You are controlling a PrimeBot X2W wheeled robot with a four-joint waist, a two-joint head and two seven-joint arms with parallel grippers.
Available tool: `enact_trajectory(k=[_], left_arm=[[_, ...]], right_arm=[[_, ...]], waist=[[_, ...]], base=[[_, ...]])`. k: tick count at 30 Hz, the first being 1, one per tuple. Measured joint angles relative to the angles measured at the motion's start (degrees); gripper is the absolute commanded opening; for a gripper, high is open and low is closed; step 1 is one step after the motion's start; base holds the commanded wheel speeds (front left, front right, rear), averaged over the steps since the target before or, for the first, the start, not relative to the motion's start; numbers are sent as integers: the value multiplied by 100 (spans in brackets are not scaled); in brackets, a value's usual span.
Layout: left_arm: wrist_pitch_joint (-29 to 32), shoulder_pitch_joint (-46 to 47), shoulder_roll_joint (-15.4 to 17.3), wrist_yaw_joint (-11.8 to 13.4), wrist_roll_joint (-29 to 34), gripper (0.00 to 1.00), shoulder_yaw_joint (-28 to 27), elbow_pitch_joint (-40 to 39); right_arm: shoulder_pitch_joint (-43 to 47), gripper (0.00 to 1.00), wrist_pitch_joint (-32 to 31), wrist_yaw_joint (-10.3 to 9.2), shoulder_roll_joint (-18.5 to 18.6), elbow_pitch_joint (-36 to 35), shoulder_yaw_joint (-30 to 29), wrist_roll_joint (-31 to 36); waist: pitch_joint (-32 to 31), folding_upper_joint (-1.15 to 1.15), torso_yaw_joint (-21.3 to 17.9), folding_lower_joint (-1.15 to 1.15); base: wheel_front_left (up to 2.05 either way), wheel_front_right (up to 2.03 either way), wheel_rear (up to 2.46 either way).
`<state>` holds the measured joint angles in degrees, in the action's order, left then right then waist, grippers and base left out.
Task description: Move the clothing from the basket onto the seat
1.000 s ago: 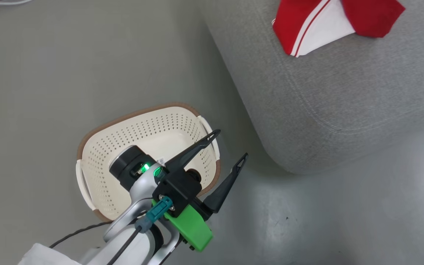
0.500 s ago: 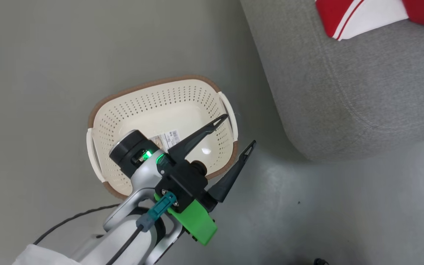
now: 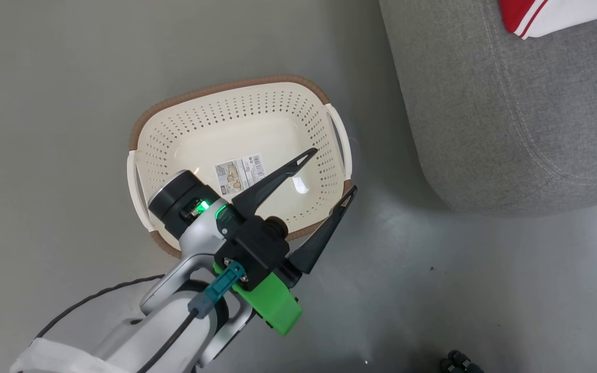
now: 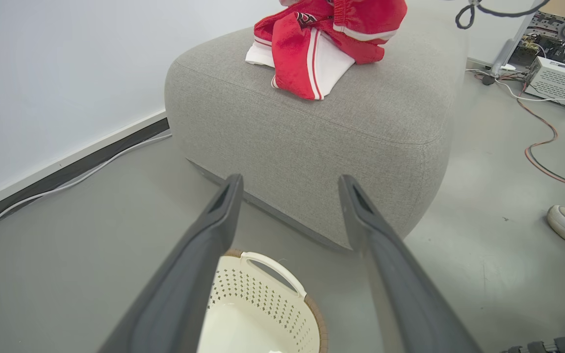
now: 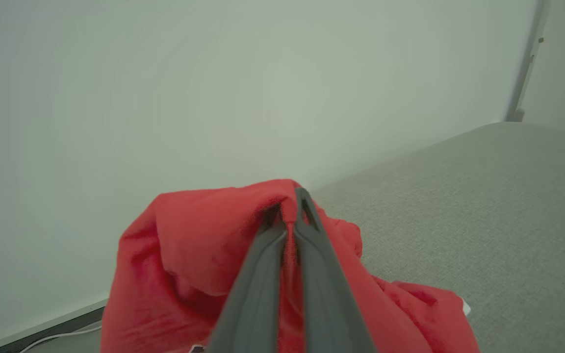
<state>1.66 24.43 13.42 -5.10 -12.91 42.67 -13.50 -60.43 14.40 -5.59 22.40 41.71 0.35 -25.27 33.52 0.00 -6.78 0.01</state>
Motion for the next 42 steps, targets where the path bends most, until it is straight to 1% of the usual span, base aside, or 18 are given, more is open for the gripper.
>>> enact_trajectory(k=[3,7,13,14,15,16,17,20,21,29,35,42], left_arm=[[-22,5,1,-1,0,100,1,15],[-46,44,-1,-27,0,100,7,38],[-118,62,-1,-44,-1,100,12,145],[-147,64,-1,-45,-1,100,12,185],[-162,64,-2,-45,-2,100,13,203],[-180,68,-2,-45,-2,100,13,214],[-186,74,-2,-45,-8,100,13,234],[-242,78,-9,-48,-19,100,26,316],[-268,78,-11,-51,-30,100,26,341],[-380,78,-23,-51,-89,100,-1,499],[-460,68,-40,-41,-104,100,-44,634],[-552,-69,-52,131,-170,100,-242,823]], right_arm=[[81,0,1,12,-86,201,-10,-54],[115,0,1,49,-98,457,-33,-134],[121,0,2,98,-238,679,-27,-162],[121,27,2,101,-254,703,-22,-160],[122,76,2,105,-258,723,-9,-158],[122,100,3,122,-258,738,1,-157],[122,100,3,153,-258,759,24,-147],[156,100,15,158,-271,820,75,-118],[182,100,19,208,-274,836,96,-91],[393,100,19,357,-403,978,346,127],[569,100,19,447,-452,892,381,226],[948,100,19,573,-622,631,441,378]], waist=[[23,0,9,0],[37,0,16,0],[29,0,28,0],[15,0,30,0],[-3,0,32,0],[-23,0,35,0],[-45,0,36,0],[-123,0,39,0],[-152,0,41,-1],[-418,0,25,-1],[-655,0,-11,-1],[-959,0,-46,-1]], base=[[0,0,0],[0,0,0],[0,0,0],[0,0,0],[0,0,0],[0,0,0],[0,0,0],[0,0,0],[0,0,0],[0,0,0],[0,0,0],[0,0,0]])
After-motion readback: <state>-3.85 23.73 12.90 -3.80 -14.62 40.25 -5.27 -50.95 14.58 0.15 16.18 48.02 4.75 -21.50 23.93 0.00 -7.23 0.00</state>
